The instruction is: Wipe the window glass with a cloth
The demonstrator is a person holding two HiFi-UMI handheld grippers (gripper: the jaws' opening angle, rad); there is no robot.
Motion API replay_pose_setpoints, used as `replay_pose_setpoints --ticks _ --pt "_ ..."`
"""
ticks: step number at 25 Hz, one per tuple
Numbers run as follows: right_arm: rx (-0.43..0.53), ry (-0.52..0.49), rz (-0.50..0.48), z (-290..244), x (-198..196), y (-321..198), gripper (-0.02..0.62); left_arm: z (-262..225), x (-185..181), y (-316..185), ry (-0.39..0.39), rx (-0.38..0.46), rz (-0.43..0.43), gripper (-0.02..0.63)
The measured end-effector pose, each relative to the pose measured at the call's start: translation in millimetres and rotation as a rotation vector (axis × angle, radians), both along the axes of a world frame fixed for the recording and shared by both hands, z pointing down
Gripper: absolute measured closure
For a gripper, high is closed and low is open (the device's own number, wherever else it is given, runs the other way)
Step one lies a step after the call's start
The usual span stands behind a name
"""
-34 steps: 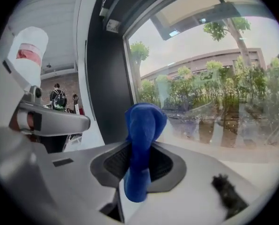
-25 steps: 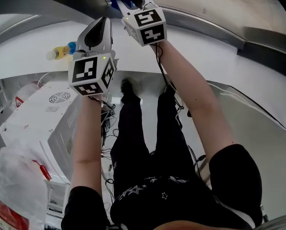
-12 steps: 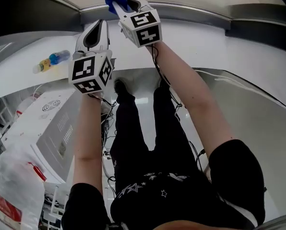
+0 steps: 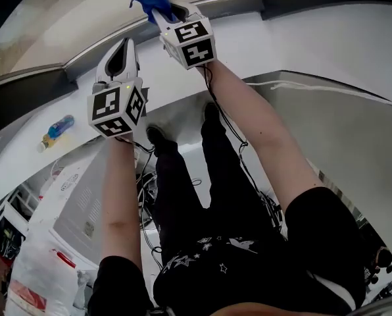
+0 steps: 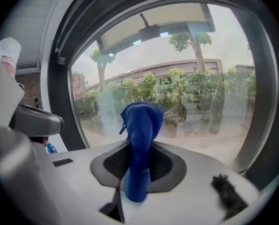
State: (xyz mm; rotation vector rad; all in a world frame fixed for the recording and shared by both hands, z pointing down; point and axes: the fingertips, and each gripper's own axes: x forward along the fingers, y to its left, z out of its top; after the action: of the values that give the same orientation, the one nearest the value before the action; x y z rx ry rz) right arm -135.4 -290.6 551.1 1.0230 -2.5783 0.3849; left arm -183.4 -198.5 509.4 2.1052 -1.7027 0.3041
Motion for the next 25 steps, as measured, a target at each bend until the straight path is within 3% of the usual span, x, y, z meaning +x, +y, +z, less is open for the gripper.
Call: replay_pose_setpoints --ticks 5,15,20,25 --pt "-0.018 0.012 0.078 10 88 -30 0.508 7 67 -36 0.006 -0.001 0.039 0.597" --pt "-0.048 -0.002 0.339 37 243 -88 0.508 26 199 -96 0.003 -0.005 0.212 0.597" --pt "-0.051 -0.020 0.434 43 291 -109 0.508 33 232 -99 -0.023 -0.008 0.264 0.597" --pt "-0.059 -0.023 0.476 44 312 -111 0.508 36 234 -91 -0.021 -0.018 0.259 0.597"
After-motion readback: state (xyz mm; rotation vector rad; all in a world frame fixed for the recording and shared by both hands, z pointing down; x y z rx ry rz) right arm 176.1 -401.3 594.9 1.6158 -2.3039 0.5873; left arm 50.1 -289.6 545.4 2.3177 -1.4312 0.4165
